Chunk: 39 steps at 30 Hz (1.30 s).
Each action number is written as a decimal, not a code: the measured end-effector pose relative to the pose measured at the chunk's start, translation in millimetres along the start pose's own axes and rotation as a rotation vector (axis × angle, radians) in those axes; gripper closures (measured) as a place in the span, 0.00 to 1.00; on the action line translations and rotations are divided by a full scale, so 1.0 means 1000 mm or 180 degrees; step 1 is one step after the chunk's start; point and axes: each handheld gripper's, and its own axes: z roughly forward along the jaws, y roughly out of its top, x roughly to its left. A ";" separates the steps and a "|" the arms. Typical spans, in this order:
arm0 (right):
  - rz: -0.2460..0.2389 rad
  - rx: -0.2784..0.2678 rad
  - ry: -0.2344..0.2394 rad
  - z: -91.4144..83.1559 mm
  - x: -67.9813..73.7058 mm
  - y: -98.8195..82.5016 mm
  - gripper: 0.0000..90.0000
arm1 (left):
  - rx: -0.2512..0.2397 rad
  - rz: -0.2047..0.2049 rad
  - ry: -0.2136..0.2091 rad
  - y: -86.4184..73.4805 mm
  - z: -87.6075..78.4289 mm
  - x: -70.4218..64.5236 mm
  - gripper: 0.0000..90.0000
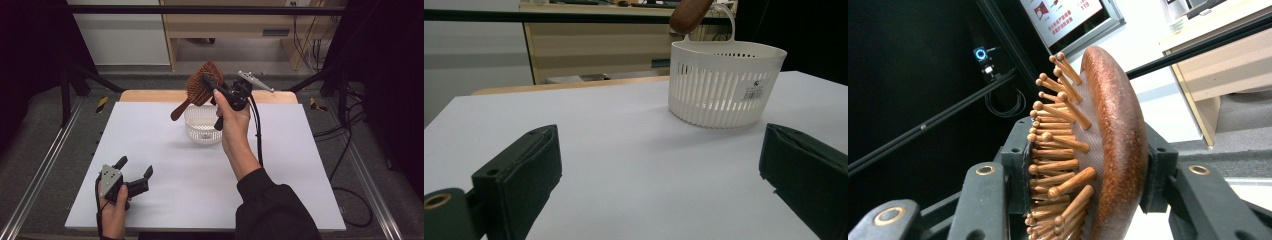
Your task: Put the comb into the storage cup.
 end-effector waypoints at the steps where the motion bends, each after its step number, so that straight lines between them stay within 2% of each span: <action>1: 0.0017 -0.0011 0.0003 -0.001 0.000 0.001 0.58 | -0.0001 0.0000 0.0000 0.000 0.000 0.000 0.04; 11: 0.0008 -0.0063 -0.0032 -0.008 -0.005 0.010 0.57 | 0.0021 0.0046 0.0008 0.000 0.001 -0.001 0.04; 34: 0.0002 -0.0112 -0.0079 -0.018 -0.012 0.021 0.57 | 0.0036 0.0042 -0.0013 -0.001 0.002 -0.002 0.04; 39: 0.0025 -0.0175 -0.0086 -0.022 -0.015 0.024 0.57 | 0.0037 0.0050 -0.0019 -0.001 0.002 -0.002 0.04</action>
